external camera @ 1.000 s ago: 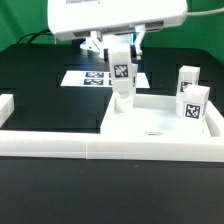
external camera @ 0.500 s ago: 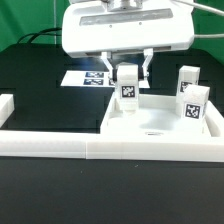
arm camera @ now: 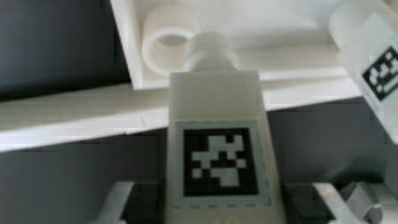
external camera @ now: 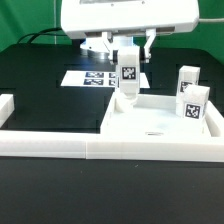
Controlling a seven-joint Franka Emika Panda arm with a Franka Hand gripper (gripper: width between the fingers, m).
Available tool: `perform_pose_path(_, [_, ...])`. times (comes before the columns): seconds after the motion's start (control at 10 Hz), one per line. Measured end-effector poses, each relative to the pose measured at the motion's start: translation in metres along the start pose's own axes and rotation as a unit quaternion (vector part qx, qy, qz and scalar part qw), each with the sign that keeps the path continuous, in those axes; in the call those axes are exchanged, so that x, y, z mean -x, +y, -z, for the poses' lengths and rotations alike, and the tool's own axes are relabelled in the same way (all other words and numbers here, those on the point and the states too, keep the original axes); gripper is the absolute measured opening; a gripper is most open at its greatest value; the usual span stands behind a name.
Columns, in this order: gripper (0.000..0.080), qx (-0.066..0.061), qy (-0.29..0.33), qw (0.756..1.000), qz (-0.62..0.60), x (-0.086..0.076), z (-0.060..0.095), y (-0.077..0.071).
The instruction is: Assemble square table
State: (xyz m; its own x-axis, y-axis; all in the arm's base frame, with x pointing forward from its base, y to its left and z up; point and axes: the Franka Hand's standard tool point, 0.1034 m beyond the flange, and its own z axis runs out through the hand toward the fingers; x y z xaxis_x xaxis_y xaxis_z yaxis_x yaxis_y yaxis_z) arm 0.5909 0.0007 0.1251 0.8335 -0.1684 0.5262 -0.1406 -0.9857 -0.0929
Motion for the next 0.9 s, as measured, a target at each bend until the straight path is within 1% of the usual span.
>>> perform_pose_path(0.1, [0.0291, 0.002, 0.002, 1.000, -0.001, -0.001, -0.003, 0.002])
perform_pose_path(0.2, [0.0291, 0.004, 0.007, 1.000, -0.002, -0.002, -0.009, 0.002])
perform_pose_path(0.4, [0.0291, 0.010, 0.017, 1.000, 0.000, 0.000, -0.021, -0.002])
perform_pose_path(0.5, [0.0291, 0.011, 0.017, 1.000, 0.000, 0.002, -0.022, -0.004])
perform_pose_path(0.6, [0.0291, 0.013, 0.016, 1.000, 0.001, 0.004, -0.023, -0.003])
perform_pose_path(0.9, [0.0291, 0.018, 0.014, 1.000, -0.002, 0.005, -0.025, 0.005])
